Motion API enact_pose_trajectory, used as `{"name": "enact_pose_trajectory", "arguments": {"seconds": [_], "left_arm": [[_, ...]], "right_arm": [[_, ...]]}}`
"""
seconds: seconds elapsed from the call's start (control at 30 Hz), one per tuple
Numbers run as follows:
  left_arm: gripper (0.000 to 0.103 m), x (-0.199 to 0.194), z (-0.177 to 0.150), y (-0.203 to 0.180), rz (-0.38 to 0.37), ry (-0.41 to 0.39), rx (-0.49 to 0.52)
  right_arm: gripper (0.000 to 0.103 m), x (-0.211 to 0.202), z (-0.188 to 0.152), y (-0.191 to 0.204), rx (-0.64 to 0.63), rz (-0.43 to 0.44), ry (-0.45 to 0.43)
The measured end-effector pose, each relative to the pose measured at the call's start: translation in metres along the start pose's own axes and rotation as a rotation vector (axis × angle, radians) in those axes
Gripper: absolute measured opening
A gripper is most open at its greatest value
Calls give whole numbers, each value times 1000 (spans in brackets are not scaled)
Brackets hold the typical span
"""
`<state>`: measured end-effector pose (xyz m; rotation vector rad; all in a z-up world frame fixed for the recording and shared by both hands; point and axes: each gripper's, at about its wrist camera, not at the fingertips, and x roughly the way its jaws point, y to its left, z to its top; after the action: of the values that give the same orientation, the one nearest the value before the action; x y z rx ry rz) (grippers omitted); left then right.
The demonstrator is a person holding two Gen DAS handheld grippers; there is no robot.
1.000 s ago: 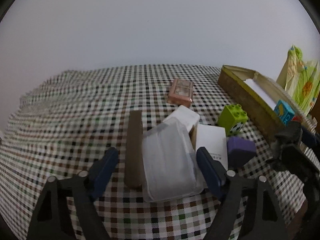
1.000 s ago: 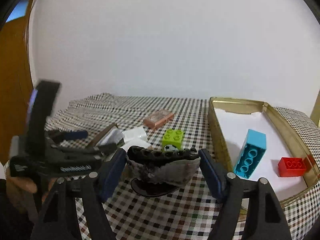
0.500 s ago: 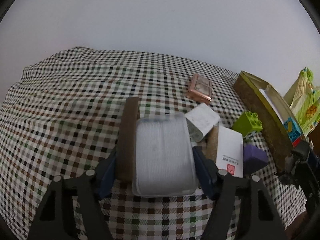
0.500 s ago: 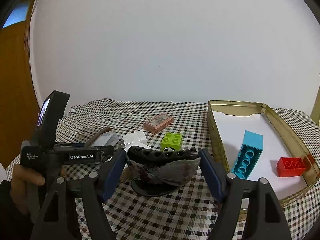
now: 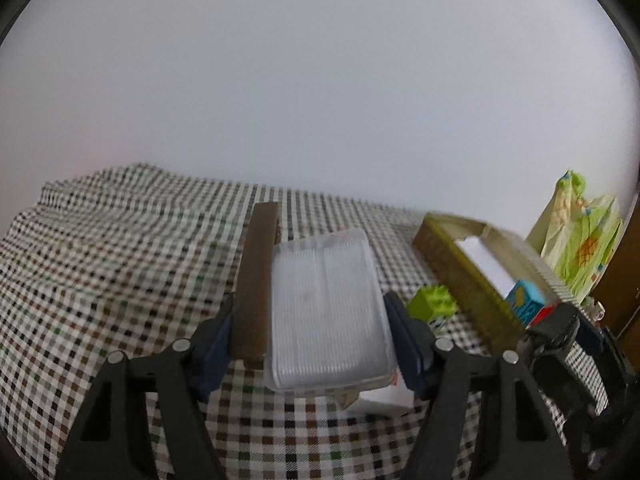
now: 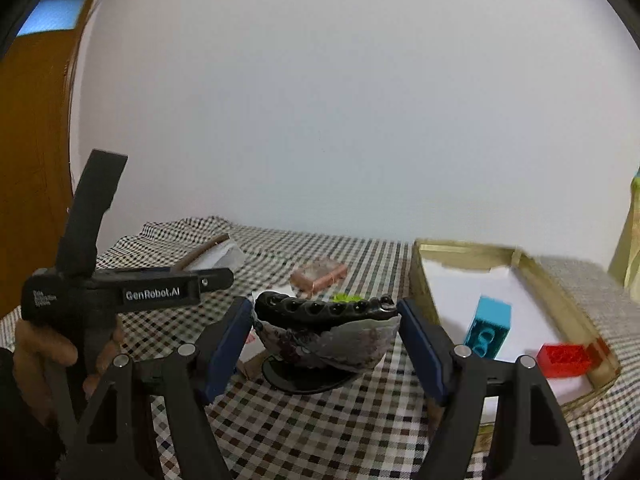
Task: Organize rigid objects
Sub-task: 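Grasp the brown stick with the left tool while the right tool holds the bowl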
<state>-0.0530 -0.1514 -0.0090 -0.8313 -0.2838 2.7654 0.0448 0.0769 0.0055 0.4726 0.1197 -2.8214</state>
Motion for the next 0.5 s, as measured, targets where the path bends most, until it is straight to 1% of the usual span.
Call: {"name": "enact_pose_trajectory", "arguments": {"seconds": [0.07,0.1,0.23,0.37,0.47,0.5], "left_arm": [[69,-2,0,1,-10,-4,-5],[69,0,0,2,2,7,-5],[69,16,-4,0,71,82,19],[70,30,-12,-4,95,161,54],[69,30,-14,-6,95,161,63],[72,29,-14,-7,100,159,68]], "right_arm": [[76,-3,1,5,-27,-2,-16],[76,-4,1,5,-32,0,-18],[76,-1,2,5,-11,-1,-5],[76,0,4,2,12,5,15],[76,-5,4,5,13,6,14],[76,-5,4,6,11,7,14]]}}
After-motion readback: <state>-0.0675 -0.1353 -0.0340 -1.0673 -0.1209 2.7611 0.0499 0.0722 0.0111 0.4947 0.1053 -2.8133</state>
